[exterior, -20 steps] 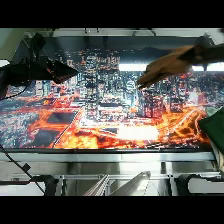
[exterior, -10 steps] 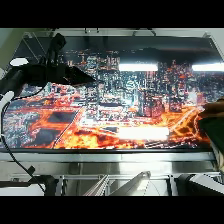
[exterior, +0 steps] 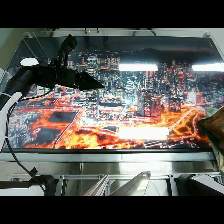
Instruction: Fold the shirts.
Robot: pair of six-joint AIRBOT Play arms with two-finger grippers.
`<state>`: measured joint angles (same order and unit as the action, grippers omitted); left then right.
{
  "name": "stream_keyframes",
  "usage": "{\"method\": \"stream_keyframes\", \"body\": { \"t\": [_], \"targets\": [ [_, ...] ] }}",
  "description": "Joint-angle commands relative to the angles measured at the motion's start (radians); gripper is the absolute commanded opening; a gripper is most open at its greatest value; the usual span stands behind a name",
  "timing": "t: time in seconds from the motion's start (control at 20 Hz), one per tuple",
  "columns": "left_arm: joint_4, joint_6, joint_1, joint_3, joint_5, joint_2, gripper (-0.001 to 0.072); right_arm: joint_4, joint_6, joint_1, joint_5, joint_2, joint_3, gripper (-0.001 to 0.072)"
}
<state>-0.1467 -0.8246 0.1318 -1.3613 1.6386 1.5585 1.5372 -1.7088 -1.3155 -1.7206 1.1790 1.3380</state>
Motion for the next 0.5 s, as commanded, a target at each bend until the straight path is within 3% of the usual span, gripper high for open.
{"method": "stream_keyframes", "body": {
  "t": [0.0, 0.1, 0.15, 0.25, 0.3, 0.45],
  "targets": [
    [-0.043, 0.0, 0.005, 0.0, -0.008, 0.0, 0.0002, 0.064, 0.011, -0.006, 0.171, 0.022, -0.172, 0.002],
    [-0.043, -0.015, 0.005, 0.0, -0.008, 0.0, 0.0002, 0.069, 0.011, -0.006, 0.187, 0.062, -0.208, 0.0021],
    [-0.044, -0.015, 0.005, 0.0, -0.008, 0.0, 0.0001, 0.076, 0.011, -0.006, 0.183, 0.082, -0.221, 0.0066],
    [-0.043, -0.015, 0.005, 0.0, -0.008, 0.0, 0.0001, 0.112, 0.011, -0.006, 0.159, 0.119, -0.229, 0.0511],
    [-0.043, -0.019, 0.005, 0.0, -0.008, 0.0, 0.0001, 0.13, 0.011, -0.006, 0.137, 0.132, -0.229, 0.0538],
    [-0.032, -0.023, 0.005, -0.001, -0.008, 0.0, 0.0, 0.124, 0.006, -0.002, 0.069, 0.142, -0.202, 0.053]
  ]
}}
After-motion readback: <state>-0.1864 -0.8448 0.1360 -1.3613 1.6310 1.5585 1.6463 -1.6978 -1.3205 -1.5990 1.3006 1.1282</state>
